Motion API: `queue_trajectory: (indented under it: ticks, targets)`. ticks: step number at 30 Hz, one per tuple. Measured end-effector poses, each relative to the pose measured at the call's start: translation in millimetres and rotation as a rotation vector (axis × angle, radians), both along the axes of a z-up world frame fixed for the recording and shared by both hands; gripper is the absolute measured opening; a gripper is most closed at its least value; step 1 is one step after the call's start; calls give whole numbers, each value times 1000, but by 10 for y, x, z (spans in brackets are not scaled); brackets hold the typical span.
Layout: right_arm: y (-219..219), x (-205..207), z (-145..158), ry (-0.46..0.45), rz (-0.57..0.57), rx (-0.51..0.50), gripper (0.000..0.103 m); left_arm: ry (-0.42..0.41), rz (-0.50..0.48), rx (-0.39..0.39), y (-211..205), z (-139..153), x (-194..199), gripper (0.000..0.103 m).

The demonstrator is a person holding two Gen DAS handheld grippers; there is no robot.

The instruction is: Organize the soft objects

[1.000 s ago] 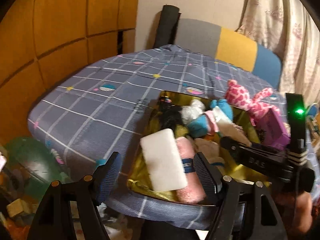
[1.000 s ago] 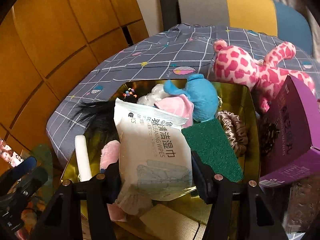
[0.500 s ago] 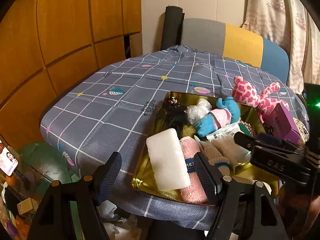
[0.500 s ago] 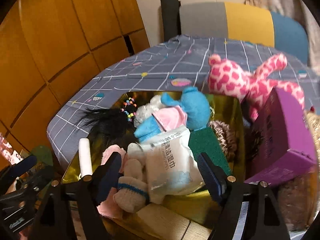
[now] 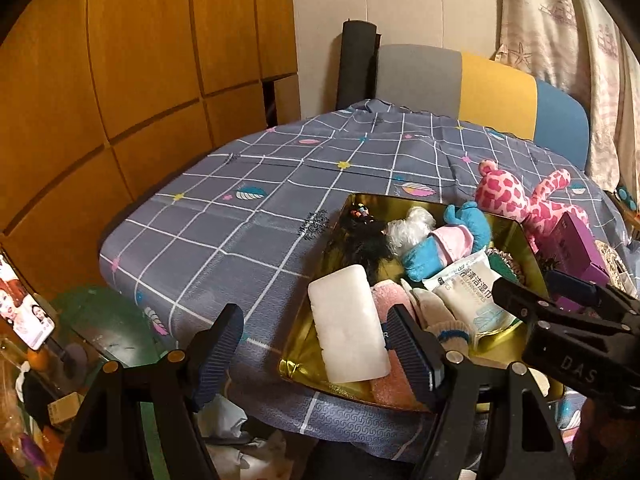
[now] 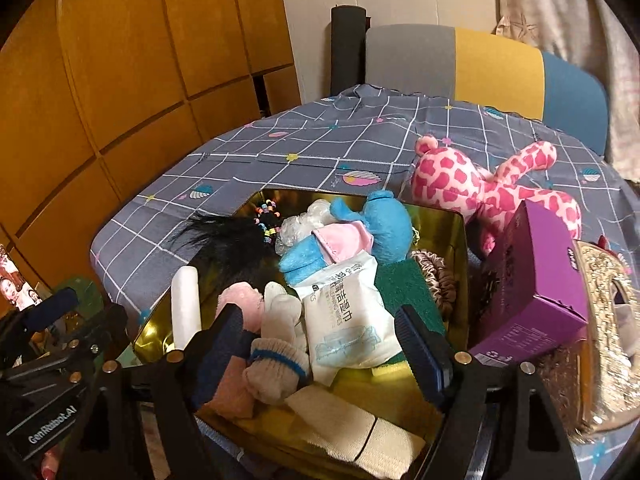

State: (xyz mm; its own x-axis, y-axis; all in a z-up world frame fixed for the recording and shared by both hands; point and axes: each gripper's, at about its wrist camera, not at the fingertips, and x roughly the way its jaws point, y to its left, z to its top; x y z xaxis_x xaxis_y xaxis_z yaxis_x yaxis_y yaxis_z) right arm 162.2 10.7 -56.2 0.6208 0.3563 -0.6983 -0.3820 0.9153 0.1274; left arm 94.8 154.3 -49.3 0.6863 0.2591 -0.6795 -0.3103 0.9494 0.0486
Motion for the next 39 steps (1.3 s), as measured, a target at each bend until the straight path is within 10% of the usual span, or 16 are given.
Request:
queue_trajectory:
  ticks: [16, 39]
  targets:
    - [-175, -370, 293, -48, -132, -17, 102, 31, 27, 21, -95, 96, -210, 76]
    - [-378, -720, 289, -69, -300, -93, 103, 41, 2, 11, -189, 207, -401, 76]
